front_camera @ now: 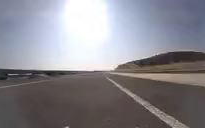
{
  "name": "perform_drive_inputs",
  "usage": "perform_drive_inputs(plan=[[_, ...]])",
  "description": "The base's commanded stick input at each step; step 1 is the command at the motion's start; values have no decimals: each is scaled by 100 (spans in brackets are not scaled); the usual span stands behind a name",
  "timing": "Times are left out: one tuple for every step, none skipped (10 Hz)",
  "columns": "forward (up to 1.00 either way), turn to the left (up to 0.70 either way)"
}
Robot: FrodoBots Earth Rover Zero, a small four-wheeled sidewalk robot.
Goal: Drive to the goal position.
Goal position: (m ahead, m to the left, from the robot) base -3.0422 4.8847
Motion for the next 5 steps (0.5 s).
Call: perform_drive_inputs(plan=[[100, 0], [100, 0], [100, 0], [100, 0], [100, 0]])
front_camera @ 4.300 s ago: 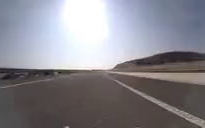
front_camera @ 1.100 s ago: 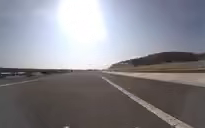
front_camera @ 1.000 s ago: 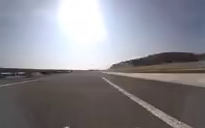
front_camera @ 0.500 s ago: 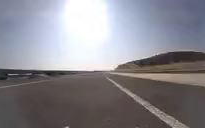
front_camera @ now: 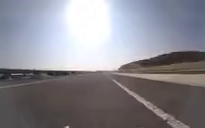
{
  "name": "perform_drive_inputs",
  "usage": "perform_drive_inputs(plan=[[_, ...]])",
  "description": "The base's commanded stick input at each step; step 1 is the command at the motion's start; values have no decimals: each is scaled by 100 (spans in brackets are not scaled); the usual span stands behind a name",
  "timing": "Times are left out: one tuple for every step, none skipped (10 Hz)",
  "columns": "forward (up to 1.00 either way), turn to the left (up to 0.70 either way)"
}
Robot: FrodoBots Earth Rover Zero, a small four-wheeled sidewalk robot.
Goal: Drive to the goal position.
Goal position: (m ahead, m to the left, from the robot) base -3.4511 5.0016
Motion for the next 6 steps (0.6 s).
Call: perform_drive_inputs(plan=[[100, 0], [100, 0], [100, 0], [100, 0], [100, 0], [100, 0]])
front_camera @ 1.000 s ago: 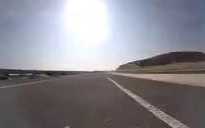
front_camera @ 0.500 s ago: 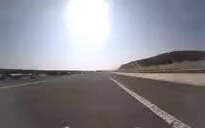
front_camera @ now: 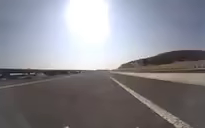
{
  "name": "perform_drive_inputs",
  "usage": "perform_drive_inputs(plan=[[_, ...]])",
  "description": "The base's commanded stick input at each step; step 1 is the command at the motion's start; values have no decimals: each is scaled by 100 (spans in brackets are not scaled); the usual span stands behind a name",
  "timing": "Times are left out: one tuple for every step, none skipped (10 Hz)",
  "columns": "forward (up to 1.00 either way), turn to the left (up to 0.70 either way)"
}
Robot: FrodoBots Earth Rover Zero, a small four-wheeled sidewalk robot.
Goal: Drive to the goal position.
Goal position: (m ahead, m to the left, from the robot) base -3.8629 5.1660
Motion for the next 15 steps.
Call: perform_drive_inputs(plan=[[100, 0], [100, 0], [100, 0], [100, 0], [100, 0], [100, 0], [100, 0], [100, 0], [100, 0], [100, 0], [100, 0], [100, 0], [100, 0], [100, 0], [100, 0]])
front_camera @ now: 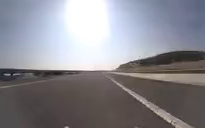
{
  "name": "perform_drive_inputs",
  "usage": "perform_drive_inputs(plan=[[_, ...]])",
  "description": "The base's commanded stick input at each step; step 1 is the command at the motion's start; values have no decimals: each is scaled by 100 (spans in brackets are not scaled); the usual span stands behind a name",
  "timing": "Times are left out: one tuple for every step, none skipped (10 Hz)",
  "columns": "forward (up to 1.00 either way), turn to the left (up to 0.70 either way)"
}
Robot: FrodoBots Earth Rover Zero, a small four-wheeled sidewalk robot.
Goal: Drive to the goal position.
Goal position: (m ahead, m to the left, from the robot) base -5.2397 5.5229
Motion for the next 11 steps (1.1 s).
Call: perform_drive_inputs(plan=[[100, 0], [100, 0], [100, 0], [100, 0], [100, 0], [100, 0], [100, 0], [100, 0], [100, 0], [100, 0], [100, 0]])
